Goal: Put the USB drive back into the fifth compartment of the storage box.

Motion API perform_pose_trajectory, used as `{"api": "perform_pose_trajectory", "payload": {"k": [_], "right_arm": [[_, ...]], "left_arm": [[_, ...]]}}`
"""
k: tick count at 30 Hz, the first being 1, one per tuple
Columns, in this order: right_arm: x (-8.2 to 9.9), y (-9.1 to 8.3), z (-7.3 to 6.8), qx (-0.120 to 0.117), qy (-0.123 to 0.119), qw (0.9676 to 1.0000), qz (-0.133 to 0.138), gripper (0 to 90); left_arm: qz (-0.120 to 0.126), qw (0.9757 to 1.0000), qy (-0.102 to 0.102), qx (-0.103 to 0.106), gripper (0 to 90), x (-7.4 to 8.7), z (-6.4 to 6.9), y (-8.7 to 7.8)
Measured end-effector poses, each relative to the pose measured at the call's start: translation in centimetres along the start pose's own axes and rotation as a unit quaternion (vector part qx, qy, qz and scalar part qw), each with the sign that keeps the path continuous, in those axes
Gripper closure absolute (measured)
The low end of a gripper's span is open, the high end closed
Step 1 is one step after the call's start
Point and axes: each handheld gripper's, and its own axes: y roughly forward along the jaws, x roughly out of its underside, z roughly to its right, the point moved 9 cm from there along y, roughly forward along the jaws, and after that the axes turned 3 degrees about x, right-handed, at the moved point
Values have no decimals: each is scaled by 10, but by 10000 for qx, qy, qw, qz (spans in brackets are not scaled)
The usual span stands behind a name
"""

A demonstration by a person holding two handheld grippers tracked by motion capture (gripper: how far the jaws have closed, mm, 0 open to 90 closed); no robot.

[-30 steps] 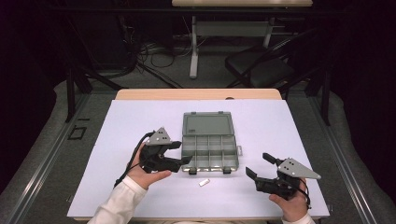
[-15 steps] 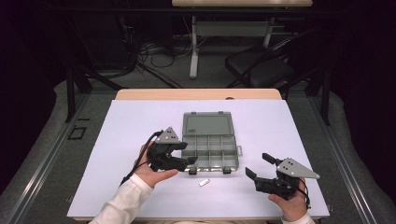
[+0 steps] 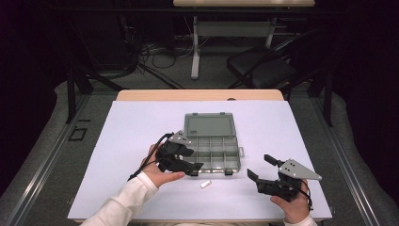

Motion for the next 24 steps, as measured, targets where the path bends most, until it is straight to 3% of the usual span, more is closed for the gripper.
{"api": "perform_pose_trajectory", "payload": {"k": [10, 15, 24], "right_arm": [[0, 1, 0, -9, -22, 10000, -7, 170], [1, 1, 0, -13, -34, 10000, -28, 170], [2, 1, -1, -33, -48, 10000, -47, 171]], "left_arm": [[-569, 9981, 180, -156, 412, 2, 0, 10], [-770, 9967, 233, -117, 442, 4, 2, 13], [-990, 9950, 101, 70, 533, 7, 10, 19]]}}
